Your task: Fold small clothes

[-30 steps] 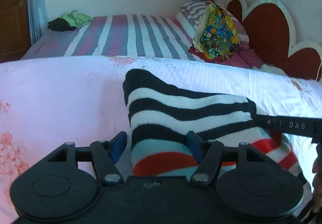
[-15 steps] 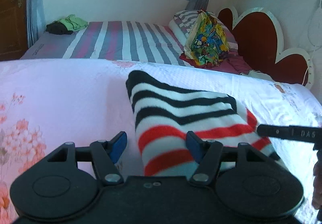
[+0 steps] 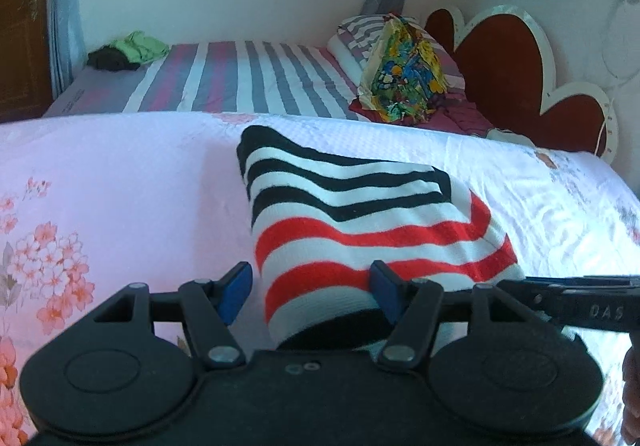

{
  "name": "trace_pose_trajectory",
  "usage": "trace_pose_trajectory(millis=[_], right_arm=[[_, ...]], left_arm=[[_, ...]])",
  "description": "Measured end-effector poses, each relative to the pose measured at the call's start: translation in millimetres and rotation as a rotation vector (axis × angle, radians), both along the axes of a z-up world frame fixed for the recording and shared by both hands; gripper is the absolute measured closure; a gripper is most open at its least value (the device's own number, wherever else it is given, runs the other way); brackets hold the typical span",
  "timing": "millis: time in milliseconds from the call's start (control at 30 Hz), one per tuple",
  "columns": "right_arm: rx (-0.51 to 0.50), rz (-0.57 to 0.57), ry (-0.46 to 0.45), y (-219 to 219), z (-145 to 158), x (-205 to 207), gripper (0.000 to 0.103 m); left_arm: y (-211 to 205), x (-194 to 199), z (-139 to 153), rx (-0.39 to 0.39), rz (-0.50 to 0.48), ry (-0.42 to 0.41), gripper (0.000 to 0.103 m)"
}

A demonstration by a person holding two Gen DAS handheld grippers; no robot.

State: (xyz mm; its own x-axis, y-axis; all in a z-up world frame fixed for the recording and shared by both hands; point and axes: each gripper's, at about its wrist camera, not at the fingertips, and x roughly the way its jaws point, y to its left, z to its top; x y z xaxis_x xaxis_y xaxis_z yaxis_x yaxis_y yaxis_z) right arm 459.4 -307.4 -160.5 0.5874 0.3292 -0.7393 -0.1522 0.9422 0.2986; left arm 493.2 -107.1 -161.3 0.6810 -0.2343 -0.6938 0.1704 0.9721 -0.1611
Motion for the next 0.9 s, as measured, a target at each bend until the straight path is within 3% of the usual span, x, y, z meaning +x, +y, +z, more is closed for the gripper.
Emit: trace_pose_trajectory(millis=[133, 200, 333, 500, 600, 800, 900], right_arm=[[-0.088, 0.008, -0.031, 15, -11, 1, 0.069], [-0.086, -0.017, -0.033, 15, -9, 2, 0.080], [-0.152, -0.011, -0.053, 23, -7, 2, 0.081], [-0.290, -0.029, -0.105, 41, -8, -7, 0.081], [-0.336, -0.062, -0.096, 47, -12, -5, 0.081], [-0.231, -0.170, 0.016, 43, 1, -1, 0.080], [-0.159, -0.189, 0.000, 33, 8, -13, 0.080]], left_arm=[[-4, 0, -3, 0.015, 0.000, -0.007, 0.040], [-7, -1, -2, 0.033, 0.001, -0.010, 0.040], [-15, -5, 1, 0.089, -0.011, -0.021, 0.040], [-9, -8, 2, 0.041, 0.030, 0.026, 0.039], [-13, -13, 4, 0.079, 0.004, 0.004, 0.039], [-7, -21, 13, 0.093, -0.007, 0.018, 0.040], [-6, -25, 15, 0.090, -0.020, 0.015, 0.040]])
